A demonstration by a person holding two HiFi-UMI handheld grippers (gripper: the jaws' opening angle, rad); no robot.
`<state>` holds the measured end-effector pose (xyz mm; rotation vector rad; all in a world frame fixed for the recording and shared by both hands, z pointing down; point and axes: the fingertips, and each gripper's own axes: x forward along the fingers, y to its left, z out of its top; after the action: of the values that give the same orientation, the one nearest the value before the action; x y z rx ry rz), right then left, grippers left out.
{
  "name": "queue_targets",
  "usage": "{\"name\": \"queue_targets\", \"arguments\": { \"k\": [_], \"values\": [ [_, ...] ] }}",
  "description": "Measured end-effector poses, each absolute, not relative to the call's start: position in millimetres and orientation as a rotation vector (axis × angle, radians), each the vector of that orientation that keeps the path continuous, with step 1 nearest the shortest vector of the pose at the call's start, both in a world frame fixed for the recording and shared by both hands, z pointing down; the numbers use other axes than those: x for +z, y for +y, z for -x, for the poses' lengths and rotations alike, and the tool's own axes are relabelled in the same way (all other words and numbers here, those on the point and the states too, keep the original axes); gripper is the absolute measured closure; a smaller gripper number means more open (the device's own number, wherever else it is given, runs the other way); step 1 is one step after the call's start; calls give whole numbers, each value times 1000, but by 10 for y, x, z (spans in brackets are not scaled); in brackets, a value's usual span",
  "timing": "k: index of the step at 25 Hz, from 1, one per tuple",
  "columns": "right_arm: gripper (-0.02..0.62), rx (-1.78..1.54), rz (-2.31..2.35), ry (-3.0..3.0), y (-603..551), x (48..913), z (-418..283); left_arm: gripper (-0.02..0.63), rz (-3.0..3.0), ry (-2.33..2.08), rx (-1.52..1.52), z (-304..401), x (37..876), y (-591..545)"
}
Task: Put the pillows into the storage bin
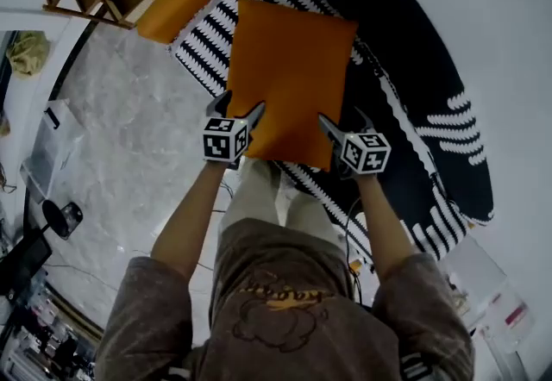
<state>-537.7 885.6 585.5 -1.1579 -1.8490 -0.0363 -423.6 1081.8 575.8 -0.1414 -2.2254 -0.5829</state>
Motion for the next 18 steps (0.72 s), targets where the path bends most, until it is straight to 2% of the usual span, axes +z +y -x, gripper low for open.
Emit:
{"name": "queue_targets", "arguments": {
  "k": [9, 13, 18],
  "values": [
    [137, -48, 935, -1749, 8817, 7373, 5518, 208, 176, -2105, -569, 4431, 7205, 11420],
    [138, -37, 922, -1722, 8829, 7597, 5484, 184, 150, -2052, -678, 4406, 7537, 11374],
    [171, -42, 929, -1699, 8838, 7642, 5489, 199, 77, -2007, -782, 4452, 7637, 11292]
  ]
}}
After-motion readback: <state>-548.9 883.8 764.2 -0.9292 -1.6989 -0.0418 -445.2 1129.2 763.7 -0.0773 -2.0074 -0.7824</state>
